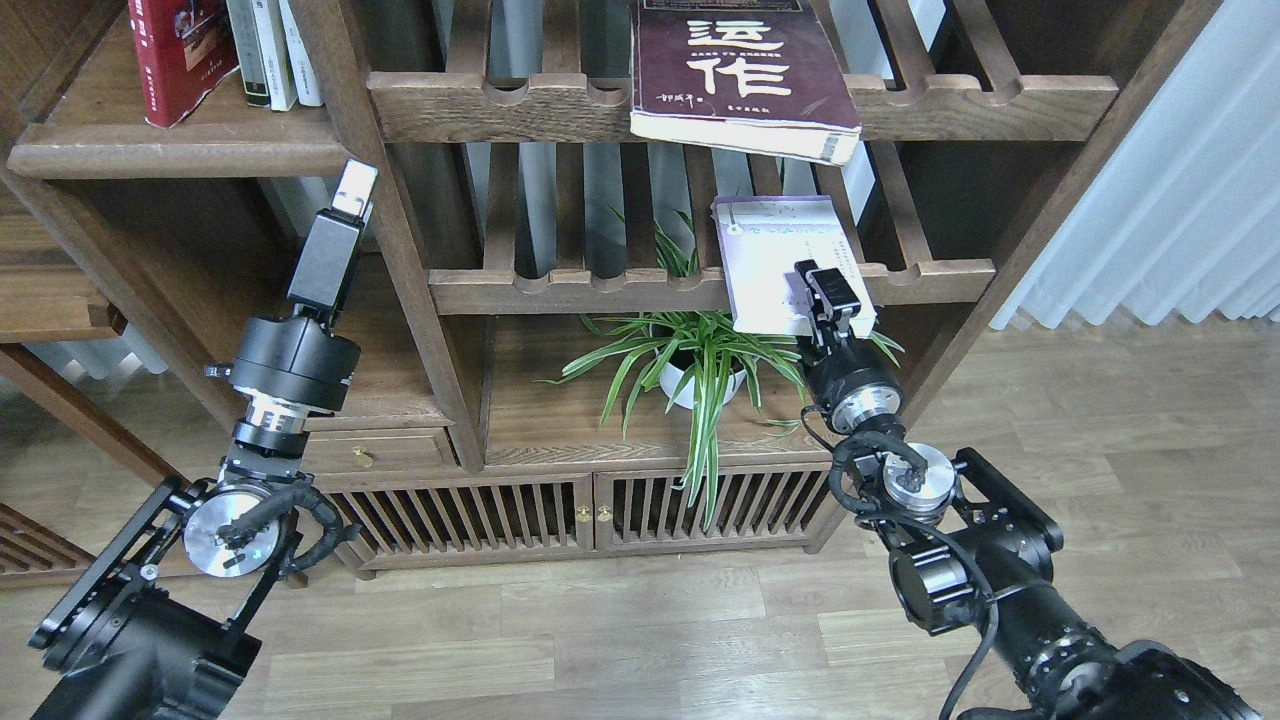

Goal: Organize books on shelf
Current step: 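Push the white book's edge with the right gripper, tipping it outward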

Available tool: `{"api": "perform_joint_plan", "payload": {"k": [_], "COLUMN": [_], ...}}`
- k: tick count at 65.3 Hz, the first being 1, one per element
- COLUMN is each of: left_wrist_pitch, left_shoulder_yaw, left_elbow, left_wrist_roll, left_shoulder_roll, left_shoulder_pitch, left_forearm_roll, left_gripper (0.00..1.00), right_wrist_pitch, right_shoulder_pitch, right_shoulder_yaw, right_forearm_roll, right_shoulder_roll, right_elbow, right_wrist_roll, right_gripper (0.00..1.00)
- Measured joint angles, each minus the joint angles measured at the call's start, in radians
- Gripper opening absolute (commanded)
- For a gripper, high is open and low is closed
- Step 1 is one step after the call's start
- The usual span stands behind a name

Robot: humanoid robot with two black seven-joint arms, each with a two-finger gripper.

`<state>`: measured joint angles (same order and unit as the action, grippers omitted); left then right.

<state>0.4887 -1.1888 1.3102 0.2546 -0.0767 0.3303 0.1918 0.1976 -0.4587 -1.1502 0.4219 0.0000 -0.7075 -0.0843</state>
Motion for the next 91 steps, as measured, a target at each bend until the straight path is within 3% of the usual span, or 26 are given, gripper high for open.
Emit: {"api": "perform_joint_plan", "payload": {"k": [13,14,18,37,43,51,63,83,91], "left_wrist_pitch": [0.0,0.0,0.0,0.0,0.0,0.0,0.0,0.0,0.0], "left_shoulder_yaw": [0.001,0.001,0.001,0.004,0.015,0.029,0.106,0.245,0.265], "left_elbow": [-0.001,-0.002,-0.002,-0.021,-0.029,-0.047,-0.054,-0.054,-0.049], "left_wrist_roll": [0.0,0.0,0.0,-0.002,-0.02,-0.102,-0.265,-0.279,-0.278], "left_shoulder_roll": [-0.001,-0.001,-0.001,-0.005,-0.009,-0.012,-0.036,-0.17,-0.212], "left_shoulder_pitch": [0.0,0.0,0.0,-0.012,-0.014,-0.016,-0.026,-0.062,-0.071], "left_forearm_roll": [0.0,0.0,0.0,-0.004,-0.006,-0.05,-0.21,-0.312,-0.385], "left_gripper": [0.99,0.99,0.99,0.98,0.98,0.94,0.89,0.89,0.89], "right_wrist_pitch": [0.023,0.042,0.071,0.213,0.255,0.287,0.291,0.291,0.291], "right_shoulder_pitch": [0.005,0.007,0.009,0.018,0.035,0.071,0.128,0.196,0.233], "right_shoulder_yaw": [-0.001,-0.002,-0.002,0.0,0.001,0.008,0.006,0.018,0.025], "right_forearm_roll": [0.005,0.012,0.019,0.039,0.045,0.048,0.052,0.069,0.069], "right_shoulder_roll": [0.0,0.0,0.0,0.0,0.0,0.0,0.0,0.0,0.0], "right_elbow": [0.002,0.003,0.004,0.026,0.015,-0.004,-0.051,-0.192,-0.245], "right_wrist_roll": [-0.006,-0.01,-0.011,-0.01,0.002,0.03,0.126,0.151,0.186], "right_gripper": [0.25,0.13,0.06,0.04,0.04,0.04,0.04,0.04,0.04]}}
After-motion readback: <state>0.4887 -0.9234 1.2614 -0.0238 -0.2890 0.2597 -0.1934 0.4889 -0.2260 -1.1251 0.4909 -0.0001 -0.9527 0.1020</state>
